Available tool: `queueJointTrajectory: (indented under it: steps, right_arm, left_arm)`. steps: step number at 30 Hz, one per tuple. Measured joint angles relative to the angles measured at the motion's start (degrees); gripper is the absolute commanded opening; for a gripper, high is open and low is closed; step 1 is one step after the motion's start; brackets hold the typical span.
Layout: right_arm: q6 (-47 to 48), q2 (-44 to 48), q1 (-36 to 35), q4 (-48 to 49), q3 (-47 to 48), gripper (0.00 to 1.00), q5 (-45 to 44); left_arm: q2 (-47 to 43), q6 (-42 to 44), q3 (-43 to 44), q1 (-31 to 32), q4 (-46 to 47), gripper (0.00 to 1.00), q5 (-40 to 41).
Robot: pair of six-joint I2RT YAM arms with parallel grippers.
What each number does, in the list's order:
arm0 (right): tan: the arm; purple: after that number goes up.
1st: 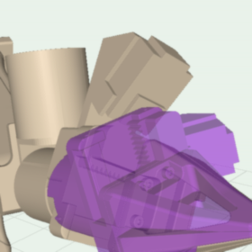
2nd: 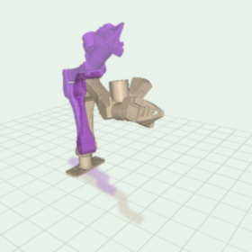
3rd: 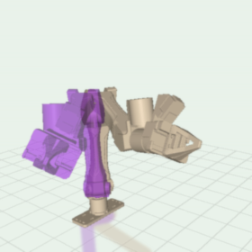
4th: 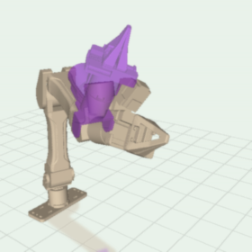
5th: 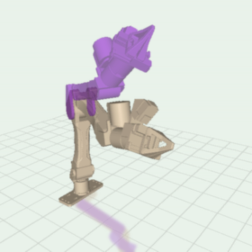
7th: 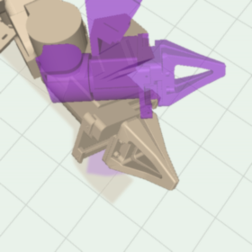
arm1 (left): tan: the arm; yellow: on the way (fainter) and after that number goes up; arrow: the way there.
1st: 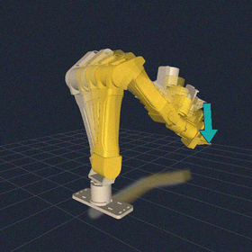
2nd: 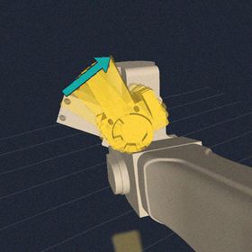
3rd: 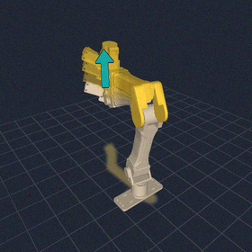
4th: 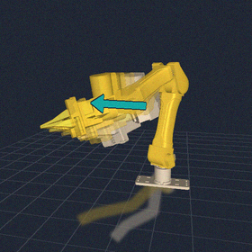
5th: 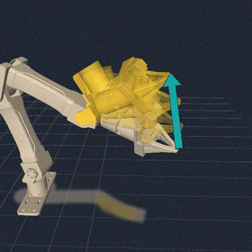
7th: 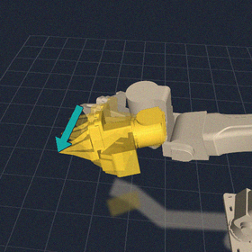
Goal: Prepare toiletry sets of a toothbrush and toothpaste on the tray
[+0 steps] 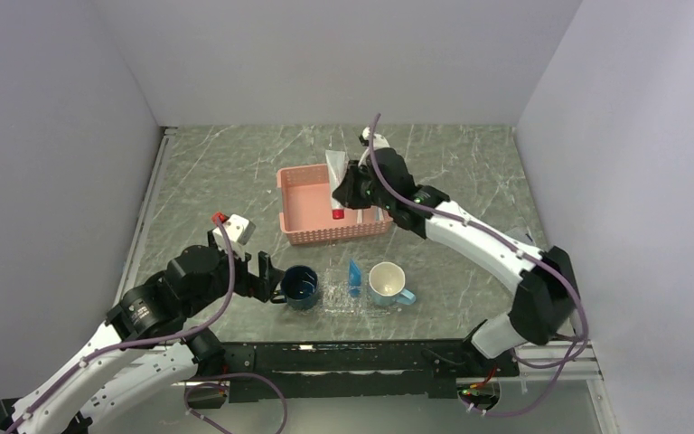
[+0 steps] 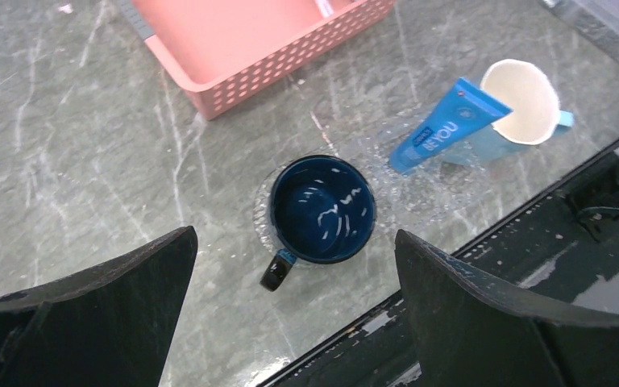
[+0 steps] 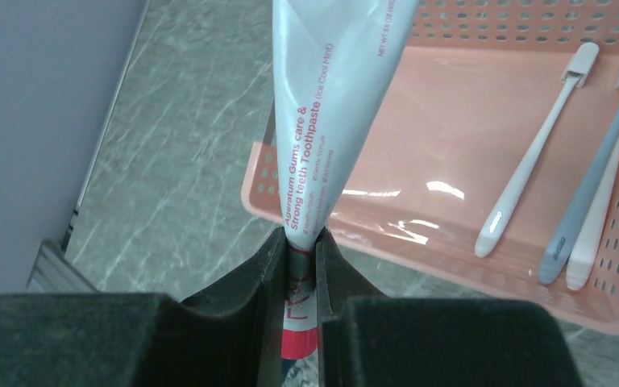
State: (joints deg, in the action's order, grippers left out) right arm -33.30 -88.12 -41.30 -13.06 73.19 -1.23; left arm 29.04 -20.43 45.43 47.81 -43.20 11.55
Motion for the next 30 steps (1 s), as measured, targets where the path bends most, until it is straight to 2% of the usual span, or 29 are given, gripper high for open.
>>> queueJointTrajectory:
  steps: [5, 9, 13, 17, 23, 30]
  right_arm:
    - [5.42, 8.83, -2.51, 2.58, -8.15, 0.12, 1.68]
    - [9.33, 14.56, -7.91, 3.1, -12.98, 0.12, -0.33]
    - [13.09, 19.91, -15.1, 3.13, -17.38, 0.12, -4.15]
    - [15.69, 25.77, -19.41, 3.06, -21.57, 0.12, -6.08]
    - [19.19, 31.63, -24.41, 2.23, -25.29, 0.12, -7.89]
    - [22.25, 33.97, -31.52, -1.99, -25.46, 0.13, -9.42]
  left_arm:
    - [-0.22, -0.39, -0.09, 0.0, 2.01, 0.99, -3.52]
    - [1.57, -1.53, 1.33, 0.0, 1.92, 0.99, -6.14]
    - [4.94, -2.78, 5.84, 0.0, 0.74, 0.99, -7.5]
    - [7.02, -4.35, 10.82, 0.0, 0.04, 0.99, -8.98]
    - [10.32, -6.95, 16.39, -0.02, -2.69, 0.99, -10.95]
    - [15.5, -9.44, 21.79, -0.07, -5.9, 0.99, -16.13]
